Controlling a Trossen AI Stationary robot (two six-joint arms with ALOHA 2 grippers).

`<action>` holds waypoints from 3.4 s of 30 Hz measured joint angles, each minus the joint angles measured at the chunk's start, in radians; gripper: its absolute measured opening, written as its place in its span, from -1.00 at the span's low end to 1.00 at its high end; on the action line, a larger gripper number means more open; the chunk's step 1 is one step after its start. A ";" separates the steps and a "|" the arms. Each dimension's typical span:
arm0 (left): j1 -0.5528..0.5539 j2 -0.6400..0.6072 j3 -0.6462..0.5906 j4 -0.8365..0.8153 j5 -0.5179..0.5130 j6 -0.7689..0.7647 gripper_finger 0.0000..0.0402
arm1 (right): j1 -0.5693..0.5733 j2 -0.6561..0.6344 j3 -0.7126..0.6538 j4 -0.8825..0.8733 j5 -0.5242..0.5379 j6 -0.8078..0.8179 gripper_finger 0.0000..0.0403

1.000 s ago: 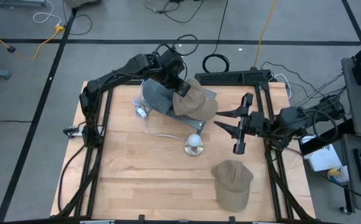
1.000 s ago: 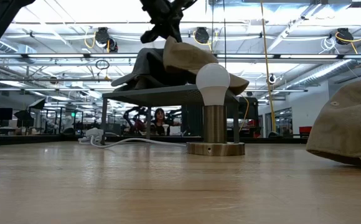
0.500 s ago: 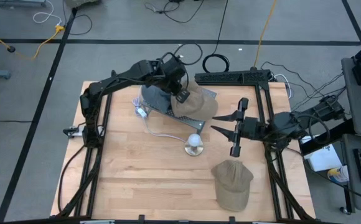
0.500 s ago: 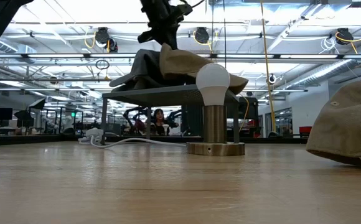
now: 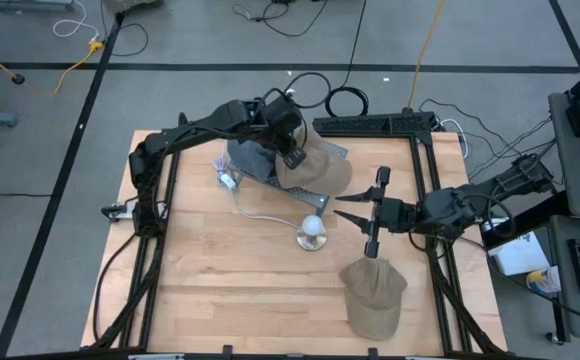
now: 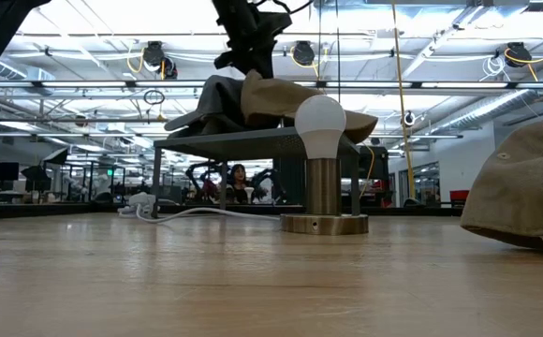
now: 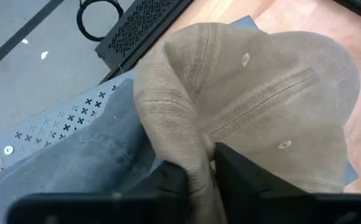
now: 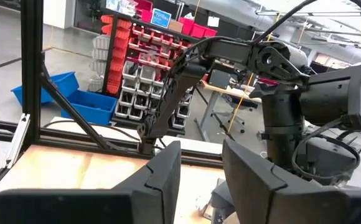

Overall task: Pick & Place hat
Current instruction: Put the top brown cap on the shelf, then stack the brown cap on the other brown cap on the shelf

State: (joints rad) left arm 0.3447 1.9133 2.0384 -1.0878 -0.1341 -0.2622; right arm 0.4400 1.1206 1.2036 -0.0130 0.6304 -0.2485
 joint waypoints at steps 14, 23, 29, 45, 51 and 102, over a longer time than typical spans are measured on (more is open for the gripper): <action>0.006 -0.014 0.000 -0.001 0.002 0.076 0.22 | 0.000 0.000 -0.002 0.049 0.000 -0.007 -0.41; 0.026 -0.067 0.002 0.019 -0.018 0.081 0.44 | 0.000 0.000 -0.002 0.050 0.000 -0.001 -0.39; 0.037 -0.115 0.002 0.015 -0.028 0.098 0.49 | 0.000 0.000 -0.002 0.053 0.000 -0.002 -0.39; 0.035 -0.272 0.003 -0.038 -0.017 0.133 0.38 | -0.001 0.000 -0.002 0.054 0.003 -0.002 -0.36; 0.011 -0.334 0.003 -0.090 0.006 0.126 0.44 | -0.002 0.000 -0.002 0.054 0.004 0.000 -0.36; -0.560 -1.094 -0.827 0.498 0.080 -0.159 0.72 | 0.107 0.006 0.016 0.024 0.242 0.284 0.25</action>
State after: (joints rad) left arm -0.2151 0.8189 1.2117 -0.5893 -0.0542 -0.4211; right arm 0.5468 1.1261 1.2197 0.0106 0.8719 0.0357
